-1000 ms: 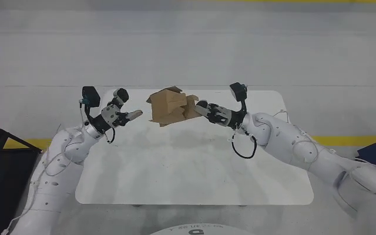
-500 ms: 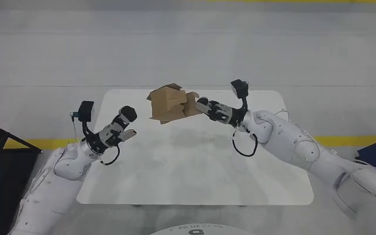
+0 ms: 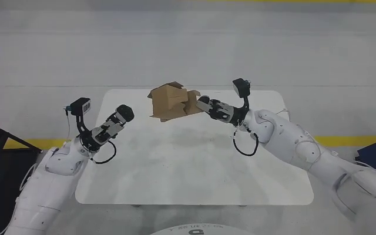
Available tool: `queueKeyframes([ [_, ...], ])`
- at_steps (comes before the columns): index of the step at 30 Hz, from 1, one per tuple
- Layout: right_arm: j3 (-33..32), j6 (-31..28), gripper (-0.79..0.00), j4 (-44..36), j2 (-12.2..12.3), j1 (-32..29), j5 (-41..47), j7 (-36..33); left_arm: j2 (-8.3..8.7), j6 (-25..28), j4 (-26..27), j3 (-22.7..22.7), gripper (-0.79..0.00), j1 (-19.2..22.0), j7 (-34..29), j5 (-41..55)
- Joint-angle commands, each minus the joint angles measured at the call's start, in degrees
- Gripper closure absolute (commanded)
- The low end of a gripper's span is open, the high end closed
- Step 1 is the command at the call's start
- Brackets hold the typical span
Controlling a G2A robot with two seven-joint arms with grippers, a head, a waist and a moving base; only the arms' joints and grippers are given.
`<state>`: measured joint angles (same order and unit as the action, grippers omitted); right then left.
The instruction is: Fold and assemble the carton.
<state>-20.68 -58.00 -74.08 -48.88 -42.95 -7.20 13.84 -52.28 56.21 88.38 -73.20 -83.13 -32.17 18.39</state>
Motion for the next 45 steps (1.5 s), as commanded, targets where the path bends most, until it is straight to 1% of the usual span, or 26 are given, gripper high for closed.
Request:
queueKeyframes([
  [1, -0.13, 0.58, 0.0, -0.23, -0.04, -0.33, 0.07, -0.16, -0.1, -5.19, 1.26, 2.74, -0.785, -0.09, -3.04, 11.2],
  [2, -0.41, 0.91, 0.0, -0.69, -0.1, -0.87, 0.36, -0.53, -0.01, -9.37, 1.17, 3.99, -0.785, 0.28, -7.24, 18.84],
  [3, -0.7, 0.54, 0.0, -0.92, -0.15, -1.34, 0.78, -1.05, 0.16, -13.35, 0.41, 4.07, -0.785, 1.34, -12.33, 26.27],
  [4, -1.03, 0.0, 0.0, -0.94, -0.19, -1.72, 1.26, -1.58, 0.31, -16.96, -1.47, 3.65, -0.785, 2.21, -16.92, 32.04],
  [5, -1.55, 0.0, 0.0, -1.05, -0.22, -2.14, 1.77, -2.24, 0.44, -21.39, -3.65, 3.25, -0.76, 3.39, -22.85, 37.2],
  [6, -1.93, 0.0, 0.0, -1.27, -0.24, -2.46, 2.11, -2.73, 0.4, -22.08, -5.22, 2.77, -0.739, 4.14, -25.96, 39.98],
  [8, -2.74, 0.0, 0.0, -1.83, -0.24, -3.08, 2.6, -3.7, 0.02, -25.34, -7.38, 2.91, -0.733, 4.95, -31.22, 47.23],
  [9, -3.11, 0.0, 0.0, -2.19, -0.24, -3.4, 2.82, -4.24, -0.13, -26.65, -8.73, 2.81, -0.714, 5.56, -33.42, 49.41],
  [10, -3.48, 0.0, 0.0, -2.62, -0.23, -3.7, 3.17, -4.76, -0.3, -28.01, -9.9, 2.94, -0.683, 6.17, -35.33, 50.89],
  [11, -3.87, 0.0, 0.0, -3.09, -0.21, -3.95, 3.36, -5.36, -0.5, -29.16, -10.99, 3.09, -0.671, 6.84, -36.74, 52.23],
  [12, -4.24, 0.0, 0.0, -3.5, -0.19, -4.22, 3.61, -5.94, -0.7, -29.44, -12.08, 3.26, -0.656, 7.5, -37.76, 52.54],
  [13, -4.6, 0.0, 0.0, -3.93, -0.18, -4.47, 3.89, -6.56, -0.89, -29.77, -12.93, 3.71, -0.622, 8.12, -38.69, 52.02],
  [14, -4.96, 0.0, 0.0, -4.23, -0.16, -4.7, 4.18, -7.18, -1.1, -30.05, -13.51, 4.25, -0.591, 8.71, -39.5, 51.41],
  [15, -5.33, 0.0, 0.0, -4.43, -0.16, -4.92, 4.43, -7.79, -1.35, -30.44, -13.95, 4.82, -0.588, 9.17, -40.16, 51.32],
  [18, -6.82, 0.0, 0.0, -4.6, -0.17, -5.05, 4.29, -9.36, -2.09, -30.06, -15.42, 6.44, -0.585, 10.54, -39.58, 49.27],
  [25, -8.47, 0.0, 0.0, -5.45, -1.0, -7.06, 2.7, -11.14, -3.77, -30.33, -15.71, 10.29, -0.6, 12.7, -38.76, 45.31],
  [28, -8.79, 0.0, 0.0, -5.28, -1.44, -7.48, 3.74, -12.67, -4.25, -29.76, -15.61, 10.84, -0.597, 13.05, -38.75, 44.44],
  [33, -9.39, 0.0, 0.0, -5.03, -2.08, -7.79, 6.06, -15.73, -4.72, -29.45, -15.55, 10.44, -0.56, 13.19, -39.07, 44.03],
  [34, -9.56, 0.0, 0.0, -5.02, -2.19, -7.86, 6.5, -16.25, -4.78, -29.52, -15.52, 10.31, -0.545, 13.16, -39.17, 43.99],
  [37, -10.12, 0.0, 0.0, -4.82, -2.49, -8.13, 7.51, -17.75, -5.0, -29.93, -15.36, 10.23, -0.456, 13.11, -39.78, 43.36],
  [38, -10.27, 0.0, 0.0, -4.8, -2.59, -8.23, 7.85, -18.27, -5.11, -30.09, -15.17, 10.31, -0.443, 13.08, -40.11, 43.44],
  [39, -10.45, 0.0, 0.0, -4.79, -2.7, -8.3, 8.15, -18.75, -5.23, -30.29, -15.06, 10.42, -0.403, 13.04, -40.52, 43.63],
  [42, -10.88, 0.0, 0.0, -4.62, -3.06, -8.52, 8.87, -20.25, -5.59, -30.26, -15.05, 10.66, -0.363, 13.12, -40.54, 43.27],
  [45, -11.32, 0.0, 0.0, -4.45, -3.44, -8.7, 9.46, -21.55, -5.92, -30.11, -14.79, 10.74, -0.292, 13.27, -40.57, 43.01],
])
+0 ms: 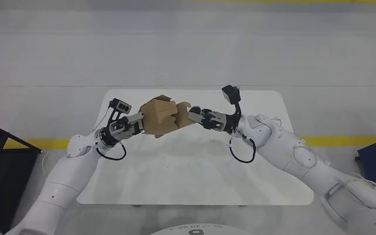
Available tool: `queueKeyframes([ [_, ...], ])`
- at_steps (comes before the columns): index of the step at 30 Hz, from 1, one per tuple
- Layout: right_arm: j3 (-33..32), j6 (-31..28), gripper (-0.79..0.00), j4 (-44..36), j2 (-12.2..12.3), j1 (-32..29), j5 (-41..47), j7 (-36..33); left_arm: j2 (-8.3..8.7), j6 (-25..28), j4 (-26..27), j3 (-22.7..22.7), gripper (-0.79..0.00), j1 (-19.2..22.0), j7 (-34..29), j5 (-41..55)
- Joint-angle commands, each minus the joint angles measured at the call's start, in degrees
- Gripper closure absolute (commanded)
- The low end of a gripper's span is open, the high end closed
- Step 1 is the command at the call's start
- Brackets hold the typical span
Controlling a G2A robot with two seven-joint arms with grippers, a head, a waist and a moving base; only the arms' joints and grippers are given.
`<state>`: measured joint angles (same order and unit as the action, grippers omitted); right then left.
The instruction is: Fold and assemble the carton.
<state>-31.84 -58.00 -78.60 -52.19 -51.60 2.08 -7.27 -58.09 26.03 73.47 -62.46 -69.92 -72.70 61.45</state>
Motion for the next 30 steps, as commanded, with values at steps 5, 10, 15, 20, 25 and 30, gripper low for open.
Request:
queueKeyframes([
  [5, -1.03, 0.0, 0.0, 0.51, -0.72, -0.43, 0.85, -2.2, -0.45, 0.72, 0.45, -0.61, 0.0, 0.0, -0.43, -0.66],
  [10, -2.1, 0.0, 0.0, 0.95, -1.23, -0.86, 1.3, -3.53, -0.67, 1.69, 0.87, -1.3, 0.0, -0.28, 0.91, -2.95],
  [15, -3.05, 0.0, -0.283, 1.25, -1.69, -1.17, 1.25, -5.17, -0.87, 1.6, 1.55, -2.14, 0.0, -0.62, 1.32, -3.33],
  [20, -4.72, 0.0, -0.785, 1.98, -2.01, -1.82, 2.5, -5.15, -0.91, 1.96, 1.08, -4.12, 0.0, -1.22, -0.69, -1.11],
  [25, -8.22, 0.0, -0.785, 3.76, -1.69, -2.97, 0.56, -4.39, -0.81, 2.55, 0.29, -6.34, 0.0, -1.18, -3.0, -1.29],
  [30, -11.75, 4.44, -0.785, 3.51, -1.82, -4.2, -9.08, -0.35, -0.53, 5.22, 3.11, -7.72, 0.0, -1.73, -0.34, -10.96],
])
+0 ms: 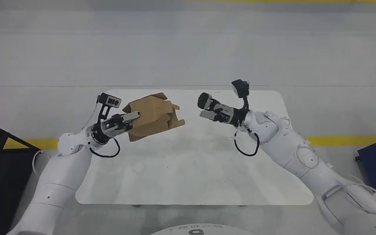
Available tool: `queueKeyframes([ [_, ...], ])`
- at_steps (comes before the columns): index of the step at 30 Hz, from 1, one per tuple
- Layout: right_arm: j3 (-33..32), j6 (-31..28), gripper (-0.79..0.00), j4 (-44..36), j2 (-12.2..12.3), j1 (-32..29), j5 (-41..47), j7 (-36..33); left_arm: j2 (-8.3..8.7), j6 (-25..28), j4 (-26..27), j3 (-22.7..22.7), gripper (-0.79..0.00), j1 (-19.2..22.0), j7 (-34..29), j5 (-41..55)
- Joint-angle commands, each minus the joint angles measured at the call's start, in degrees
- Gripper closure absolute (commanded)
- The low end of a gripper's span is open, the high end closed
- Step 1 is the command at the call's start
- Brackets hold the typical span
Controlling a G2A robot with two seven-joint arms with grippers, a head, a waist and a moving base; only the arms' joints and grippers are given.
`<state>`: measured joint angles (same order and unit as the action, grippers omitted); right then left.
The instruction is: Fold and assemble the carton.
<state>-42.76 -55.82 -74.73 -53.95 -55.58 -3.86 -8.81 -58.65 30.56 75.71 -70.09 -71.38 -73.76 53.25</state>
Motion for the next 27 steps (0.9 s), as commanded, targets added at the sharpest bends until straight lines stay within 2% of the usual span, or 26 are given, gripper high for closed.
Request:
queueKeyframes([
  [1, -1.31, 4.15, -0.785, -1.06, -0.14, -0.59, -5.58, 2.28, 0.05, 1.11, 1.52, -0.13, 0.0, -0.48, 1.15, -4.09],
  [4, -1.94, 8.66, -0.782, -2.88, -0.48, -1.53, -11.34, 4.11, 0.13, 2.84, 2.98, -0.19, 0.0, -0.74, 2.87, -9.48],
  [9, -1.32, 15.29, -0.785, -5.02, -1.24, -1.34, -19.4, 2.4, 0.11, 5.27, 4.98, 0.44, 0.0, -0.97, 5.31, -15.47],
  [23, -1.04, 21.95, -0.785, -2.85, -3.38, 0.99, -23.6, -1.76, 0.38, 5.09, 7.23, 0.69, 0.0, -0.04, 5.12, -15.99],
  [27, -0.44, 19.45, -0.785, -2.7, -4.17, 1.47, -21.67, -2.6, 0.47, 4.88, 6.74, 0.66, 0.0, 0.56, 4.92, -16.06],
])
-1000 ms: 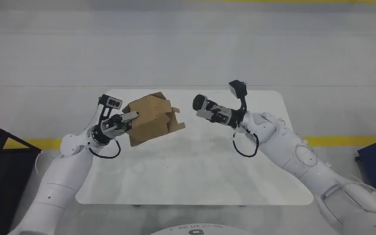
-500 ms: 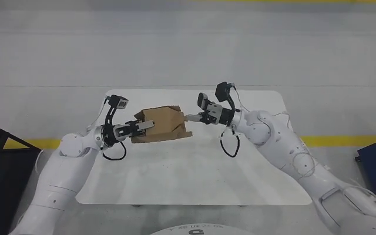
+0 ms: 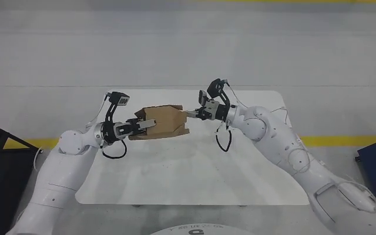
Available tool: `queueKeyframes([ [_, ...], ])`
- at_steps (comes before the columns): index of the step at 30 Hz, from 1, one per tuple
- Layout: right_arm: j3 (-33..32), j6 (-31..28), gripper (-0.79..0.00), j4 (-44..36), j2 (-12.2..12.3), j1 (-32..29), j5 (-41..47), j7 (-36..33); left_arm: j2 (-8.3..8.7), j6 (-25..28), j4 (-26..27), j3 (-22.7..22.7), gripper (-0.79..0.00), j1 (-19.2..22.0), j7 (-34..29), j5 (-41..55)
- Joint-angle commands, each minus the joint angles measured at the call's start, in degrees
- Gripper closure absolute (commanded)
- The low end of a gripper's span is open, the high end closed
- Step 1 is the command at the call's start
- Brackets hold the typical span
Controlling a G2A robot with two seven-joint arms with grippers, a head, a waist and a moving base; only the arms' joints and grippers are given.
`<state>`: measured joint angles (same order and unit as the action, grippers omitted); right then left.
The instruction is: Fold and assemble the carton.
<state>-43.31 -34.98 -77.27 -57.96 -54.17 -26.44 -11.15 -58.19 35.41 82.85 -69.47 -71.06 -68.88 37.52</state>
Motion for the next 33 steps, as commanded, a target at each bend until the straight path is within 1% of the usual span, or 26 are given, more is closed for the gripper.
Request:
queueKeyframes([
  [1, 0.1, -2.47, -0.785, -0.18, -0.29, 0.13, 1.62, -0.49, -0.01, 0.18, -0.87, 0.12, 0.0, 0.54, 0.18, -0.87],
  [4, -0.04, -5.34, -0.785, -0.11, -0.6, 0.15, 4.73, -1.45, -0.15, 1.46, -2.48, 0.47, 0.0, 1.65, 1.74, -4.23],
  [8, -0.16, -8.46, -0.785, -0.08, -0.98, 0.3, 8.63, -3.32, -0.46, 1.83, -2.7, 1.34, 0.0, 2.57, 4.23, -7.29],
  [15, -1.08, -10.18, -0.785, -0.11, -1.36, 0.24, 11.89, -5.33, -0.68, 1.85, -2.91, 2.29, 0.0, 3.55, 7.56, -13.95],
  [19, -1.37, -9.11, -0.785, -0.36, -1.65, 0.09, 12.02, -5.98, -0.78, 2.06, -2.68, 2.69, 0.0, 3.56, 9.04, -16.03],
  [25, -0.73, -5.68, -0.785, -0.87, -2.51, 0.1, 10.63, -6.32, -0.76, 2.39, -2.65, 2.53, 0.0, 3.37, 9.75, -15.73],
  [28, -1.69, -5.52, -0.785, -0.88, -2.67, -0.24, 10.9, -4.83, -0.53, 2.85, -3.02, 1.61, 0.0, 3.07, 8.51, -13.47],
  [33, -4.61, -6.2, -0.785, -1.97, -2.36, -2.17, 12.06, -2.29, 0.35, 4.06, -4.4, -1.51, 0.0, 2.36, 4.6, -11.26],
])
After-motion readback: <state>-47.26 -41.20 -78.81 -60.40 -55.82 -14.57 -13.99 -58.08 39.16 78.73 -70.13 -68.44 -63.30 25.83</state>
